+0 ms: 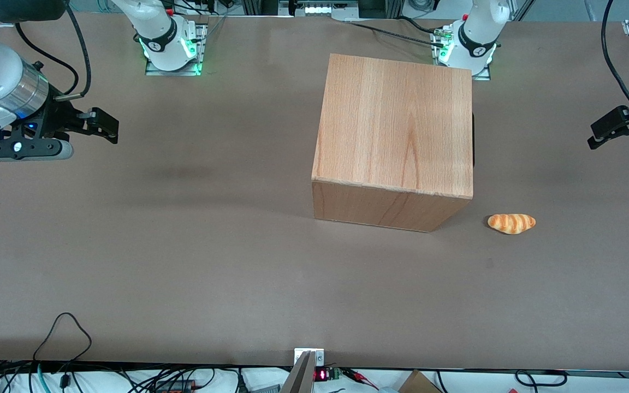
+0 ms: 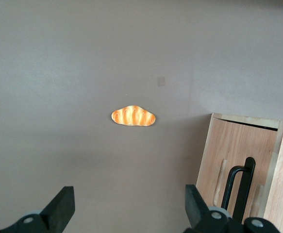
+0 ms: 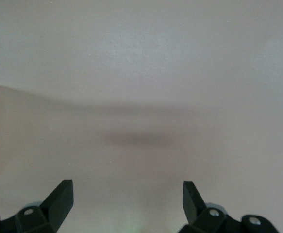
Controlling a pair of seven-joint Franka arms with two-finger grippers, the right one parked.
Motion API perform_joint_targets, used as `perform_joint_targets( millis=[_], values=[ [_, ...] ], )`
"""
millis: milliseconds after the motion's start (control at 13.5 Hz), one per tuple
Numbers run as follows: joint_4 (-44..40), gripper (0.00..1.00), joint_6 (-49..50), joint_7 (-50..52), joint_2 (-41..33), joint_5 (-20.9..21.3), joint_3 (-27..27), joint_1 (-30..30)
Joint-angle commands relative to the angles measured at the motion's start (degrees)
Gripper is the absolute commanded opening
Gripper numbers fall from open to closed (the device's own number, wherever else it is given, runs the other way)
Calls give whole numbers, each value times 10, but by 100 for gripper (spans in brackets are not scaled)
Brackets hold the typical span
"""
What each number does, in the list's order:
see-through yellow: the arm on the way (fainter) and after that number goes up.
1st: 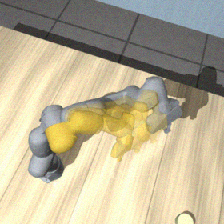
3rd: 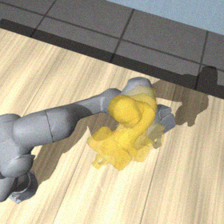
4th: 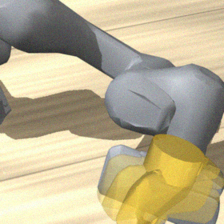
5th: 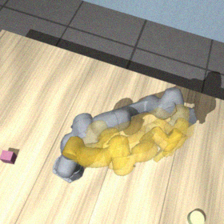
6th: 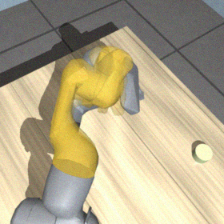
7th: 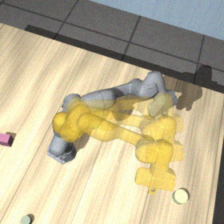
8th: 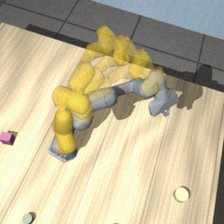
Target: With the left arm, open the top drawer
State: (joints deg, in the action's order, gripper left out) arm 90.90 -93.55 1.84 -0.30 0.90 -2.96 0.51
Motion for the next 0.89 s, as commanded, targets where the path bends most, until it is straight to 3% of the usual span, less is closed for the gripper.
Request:
perform_joint_targets(
  millis=[0, 519, 667, 815],
  values=[
    [-13, 100, 20, -11, 0, -7, -1, -2],
    [-18, 100, 49, -6, 9, -13, 0, -2],
    [-9, 100, 57, -11, 13, -65, -3, 5],
    [15, 100, 60, -12, 13, -78, -1, 5]
  ],
)
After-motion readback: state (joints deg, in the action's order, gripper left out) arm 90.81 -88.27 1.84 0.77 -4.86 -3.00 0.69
